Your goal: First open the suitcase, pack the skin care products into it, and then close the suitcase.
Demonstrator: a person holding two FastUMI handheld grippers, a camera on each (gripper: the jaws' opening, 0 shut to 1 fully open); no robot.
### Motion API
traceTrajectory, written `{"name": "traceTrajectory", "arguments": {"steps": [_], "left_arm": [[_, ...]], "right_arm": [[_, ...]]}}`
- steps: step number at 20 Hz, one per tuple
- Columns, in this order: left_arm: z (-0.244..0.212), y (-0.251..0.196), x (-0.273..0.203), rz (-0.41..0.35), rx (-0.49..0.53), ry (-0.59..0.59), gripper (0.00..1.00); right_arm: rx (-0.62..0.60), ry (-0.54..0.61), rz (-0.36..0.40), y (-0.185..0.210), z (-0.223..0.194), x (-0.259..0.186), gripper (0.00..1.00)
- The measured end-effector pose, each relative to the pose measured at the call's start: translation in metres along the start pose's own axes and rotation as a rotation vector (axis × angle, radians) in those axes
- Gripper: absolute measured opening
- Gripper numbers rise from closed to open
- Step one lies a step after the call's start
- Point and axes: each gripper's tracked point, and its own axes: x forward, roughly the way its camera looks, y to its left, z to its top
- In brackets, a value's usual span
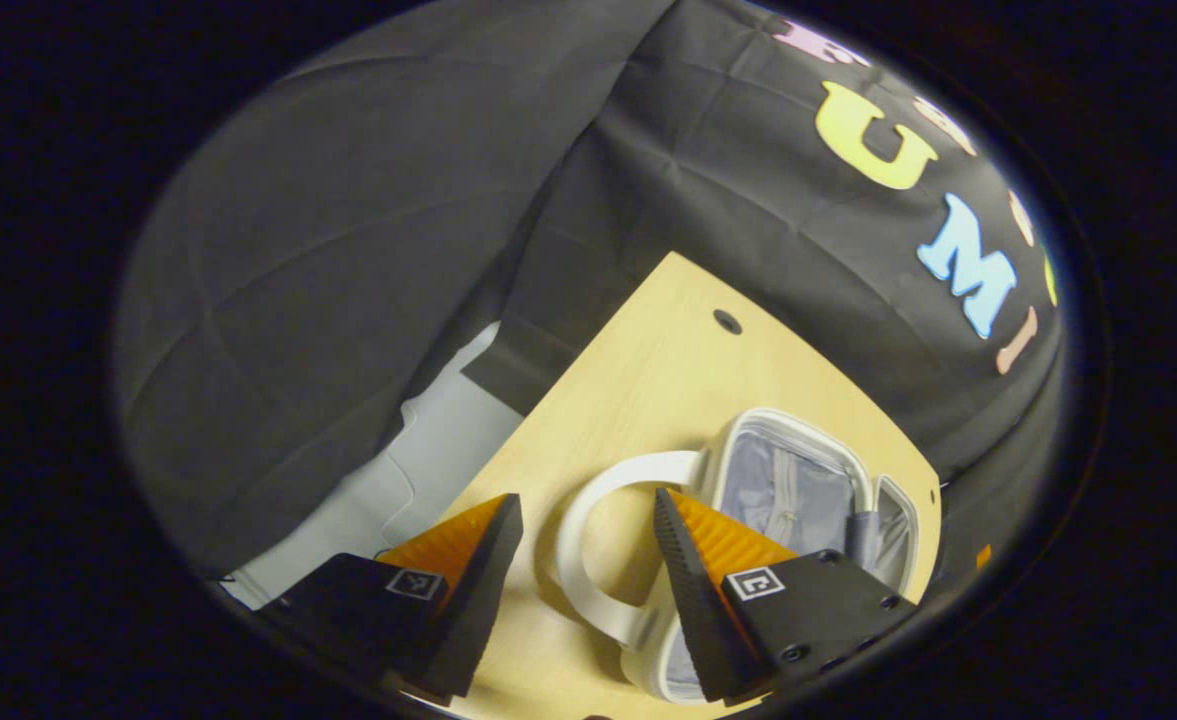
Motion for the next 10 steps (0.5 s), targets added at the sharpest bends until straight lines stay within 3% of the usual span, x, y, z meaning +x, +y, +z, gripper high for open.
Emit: {"name": "traceTrajectory", "arguments": {"steps": [4, 6, 9, 10], "left_arm": [[-0.016, 0.008, 0.022, -0.025, -0.101, 0.06, 0.88], [-0.018, -0.002, 0.027, -0.085, -0.178, 0.066, 0.64], [-0.024, -0.001, 0.033, -0.07, -0.158, 0.072, 0.24], [-0.025, 0.0, 0.03, -0.062, -0.141, 0.079, 0.25]], "right_arm": [[0.02, -0.024, -0.041, -0.017, 0.008, -0.001, 0.84], [0.03, -0.018, -0.043, -0.022, 0.007, -0.001, 0.84], [0.035, -0.017, -0.052, -0.033, 0.008, 0.0, 0.85], [0.04, -0.019, -0.056, -0.036, 0.009, -0.001, 0.85]]}}
